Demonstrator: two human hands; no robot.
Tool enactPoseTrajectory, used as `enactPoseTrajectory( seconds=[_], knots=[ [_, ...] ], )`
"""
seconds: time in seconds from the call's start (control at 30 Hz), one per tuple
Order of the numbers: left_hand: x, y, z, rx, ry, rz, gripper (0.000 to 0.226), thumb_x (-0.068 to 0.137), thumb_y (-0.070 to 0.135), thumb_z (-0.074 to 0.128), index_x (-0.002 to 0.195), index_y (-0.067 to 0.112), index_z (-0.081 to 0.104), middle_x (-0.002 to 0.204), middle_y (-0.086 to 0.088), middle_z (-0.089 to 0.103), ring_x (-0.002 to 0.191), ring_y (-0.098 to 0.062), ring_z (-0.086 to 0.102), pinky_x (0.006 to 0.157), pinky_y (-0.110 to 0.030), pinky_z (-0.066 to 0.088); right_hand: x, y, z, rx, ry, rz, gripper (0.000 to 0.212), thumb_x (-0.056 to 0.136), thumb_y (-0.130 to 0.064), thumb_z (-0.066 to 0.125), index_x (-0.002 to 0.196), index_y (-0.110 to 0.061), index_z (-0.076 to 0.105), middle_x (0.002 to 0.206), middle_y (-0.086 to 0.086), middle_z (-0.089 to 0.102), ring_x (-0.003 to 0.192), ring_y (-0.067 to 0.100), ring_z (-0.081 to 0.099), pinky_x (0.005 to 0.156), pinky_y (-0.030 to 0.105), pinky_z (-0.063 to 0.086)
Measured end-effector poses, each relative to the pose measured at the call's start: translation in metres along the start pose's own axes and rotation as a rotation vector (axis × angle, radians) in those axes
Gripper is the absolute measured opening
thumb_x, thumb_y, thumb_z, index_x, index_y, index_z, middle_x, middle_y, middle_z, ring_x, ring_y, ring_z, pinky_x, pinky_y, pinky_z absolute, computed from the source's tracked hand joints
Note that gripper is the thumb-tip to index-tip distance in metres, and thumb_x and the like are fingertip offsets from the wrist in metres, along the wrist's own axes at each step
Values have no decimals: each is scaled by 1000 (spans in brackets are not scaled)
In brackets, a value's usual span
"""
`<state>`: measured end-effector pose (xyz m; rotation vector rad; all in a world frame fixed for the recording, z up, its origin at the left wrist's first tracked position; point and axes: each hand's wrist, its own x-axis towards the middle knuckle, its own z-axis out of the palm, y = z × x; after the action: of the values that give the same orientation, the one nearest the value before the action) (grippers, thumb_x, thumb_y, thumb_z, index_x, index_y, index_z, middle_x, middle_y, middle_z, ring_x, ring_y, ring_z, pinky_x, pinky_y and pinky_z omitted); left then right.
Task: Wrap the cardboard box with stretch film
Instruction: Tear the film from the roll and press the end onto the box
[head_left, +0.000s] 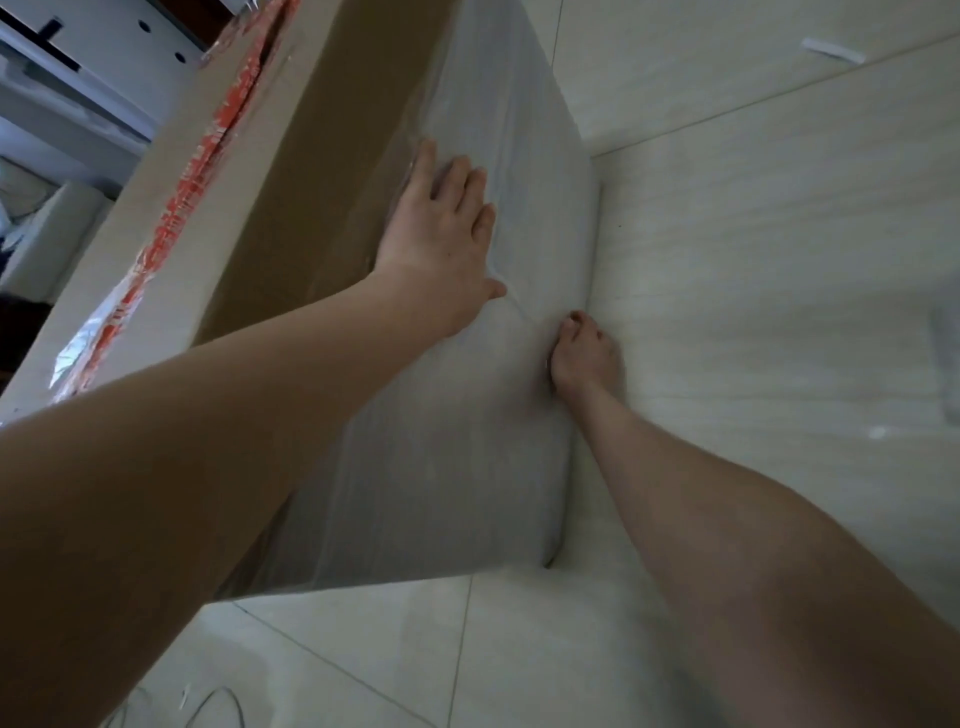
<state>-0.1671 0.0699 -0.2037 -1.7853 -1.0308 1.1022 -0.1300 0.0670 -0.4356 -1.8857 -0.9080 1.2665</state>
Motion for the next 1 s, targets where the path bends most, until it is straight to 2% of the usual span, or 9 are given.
enactPoseTrajectory(
  seconds=[0.1,0.2,0.23,0.3,0.4,0.5,0.67,0.9,1.0],
  knots=[
    [3,0,-1,-32,25,-18,70,97,54,23,150,8,19,157,-16,12,146,-31,6,115,-55,-1,10,0,-23,-134,146,47,42,100,-28,36,142,-23,39,146,11,38,135,28,31,106,36,27],
    [7,-3,-8,-154,112,-7,48,99,34,35,139,8,40,146,-16,34,138,-31,26,115,-48,14,5,0,-39,-59,252,41,46,101,-27,37,145,-15,35,146,11,40,133,27,36,101,33,29],
    [8,-5,-13,-185,128,-1,44,99,26,34,138,6,41,146,-16,34,138,-30,27,114,-46,16,2,-1,-40,-2,250,42,47,102,-27,37,146,-11,34,147,13,39,132,27,38,98,32,26],
    [9,-6,-23,-170,113,19,47,101,19,26,144,4,32,154,-15,21,145,-28,13,117,-47,9,-7,-3,-36,150,196,36,52,103,-30,35,148,-5,28,152,15,33,137,27,33,101,28,20],
    [1,-6,-26,-36,42,32,56,101,38,19,152,14,13,160,-10,3,148,-28,-6,114,-57,-7,-29,-6,-14,328,15,-27,64,102,-40,34,152,-4,14,159,12,13,147,23,13,116,28,9],
    [-11,-10,-12,47,-53,-2,68,96,59,14,153,22,5,160,-12,-4,147,-31,-8,110,-63,-10,-48,-8,8,333,-126,-100,64,102,-42,31,152,-6,12,160,12,9,148,23,7,119,30,3],
    [-14,-13,-8,73,-53,4,74,94,63,11,153,19,0,159,-13,-6,147,-32,-8,113,-59,-9,-38,-6,21,333,-132,-74,64,102,-44,29,152,-9,13,160,12,9,148,25,5,119,33,1],
    [-6,-10,-8,32,-43,-61,85,93,64,13,151,3,-4,158,-20,-9,147,-32,-9,116,-52,-7,-21,-3,20,316,-102,-78,60,104,-38,25,151,-3,16,159,13,14,147,22,10,118,29,4],
    [-1,-10,-10,-12,-37,-65,83,94,63,20,152,6,3,159,-18,-3,147,-31,-5,117,-50,-7,-9,-6,7,230,-99,-57,54,104,-36,29,146,-4,31,151,19,33,139,30,29,111,32,21]
  ],
)
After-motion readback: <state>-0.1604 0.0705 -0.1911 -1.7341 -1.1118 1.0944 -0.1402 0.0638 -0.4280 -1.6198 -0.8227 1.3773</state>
